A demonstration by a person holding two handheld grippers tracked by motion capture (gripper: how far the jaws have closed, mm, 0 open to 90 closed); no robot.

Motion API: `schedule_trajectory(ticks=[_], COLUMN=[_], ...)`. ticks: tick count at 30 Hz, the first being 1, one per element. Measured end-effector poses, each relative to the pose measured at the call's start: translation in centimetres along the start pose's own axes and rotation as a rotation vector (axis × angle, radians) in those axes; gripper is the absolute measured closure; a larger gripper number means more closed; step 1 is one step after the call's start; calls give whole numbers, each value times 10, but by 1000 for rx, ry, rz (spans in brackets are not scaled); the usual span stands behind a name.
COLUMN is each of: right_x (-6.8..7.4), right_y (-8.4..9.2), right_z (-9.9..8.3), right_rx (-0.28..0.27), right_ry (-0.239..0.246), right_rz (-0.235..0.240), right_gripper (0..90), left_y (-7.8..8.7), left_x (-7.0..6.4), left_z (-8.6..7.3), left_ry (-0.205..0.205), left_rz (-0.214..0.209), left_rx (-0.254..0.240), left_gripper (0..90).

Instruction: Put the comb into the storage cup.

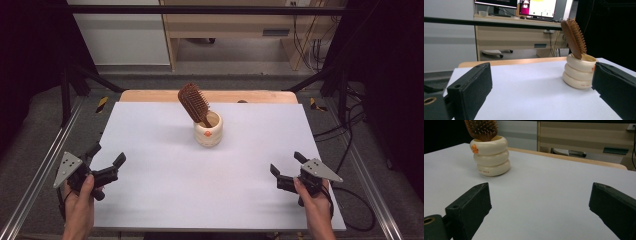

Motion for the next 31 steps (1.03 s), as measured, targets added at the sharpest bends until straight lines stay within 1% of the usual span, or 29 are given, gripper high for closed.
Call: schedule_trajectory(ticks=[5, 8, 12, 14, 18, 20, 22, 25, 26, 29, 31], right_x=[0, 0, 0, 1, 3, 5, 7, 12, 13, 14, 12], right_y=[-1, -1, -1, -2, -3, -4, -5, -9, -9, -13, -16], right_z=[-3, -3, -4, -4, -5, -5, -6, -6, -7, -7, -7], right_rx=[0, -2, -8, -8, -10, -7, -7, 2, 5, 14, 16], right_ry=[-4, -2, 0, 0, -2, -11, -14, -13, -14, -8, -8], right_rz=[2, 6, 12, 16, 29, 35, 47, 58, 62, 49, 36], right_gripper=[44, 44, 44, 45, 44, 45, 44, 43, 42, 41, 41], left_y=[0, 0, 1, 1, 0, -1, -2, -4, -4, -5, -4], left_x=[-6, -9, -13, -17, -24, -28, -31, -32, -31, -28, -27], left_z=[-10, -13, -14, -16, -21, -24, -27, -30, -31, -33, -32], left_ry=[22, 24, 38, 50, 64, 59, 39, 20, 20, 13, 0], left_rz=[-16, -24, -32, -38, -40, -38, -28, -15, -5, 20, 18], left_rx=[10, 17, 17, 25, 48, 60, 74, 84, 81, 69, 59], left_gripper=[30, 30, 30, 30, 30, 30, 30, 30, 30, 31, 32])
Point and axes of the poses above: each handheld gripper's, and its own axes: y roughly backward along the jaws, z roughly out of its top, x roughly to its left, the point moved 6 cm from there along -y, roughly forward along the jaws, and after that the axes turned 5 degrees about -z, right-handed, at the moved point
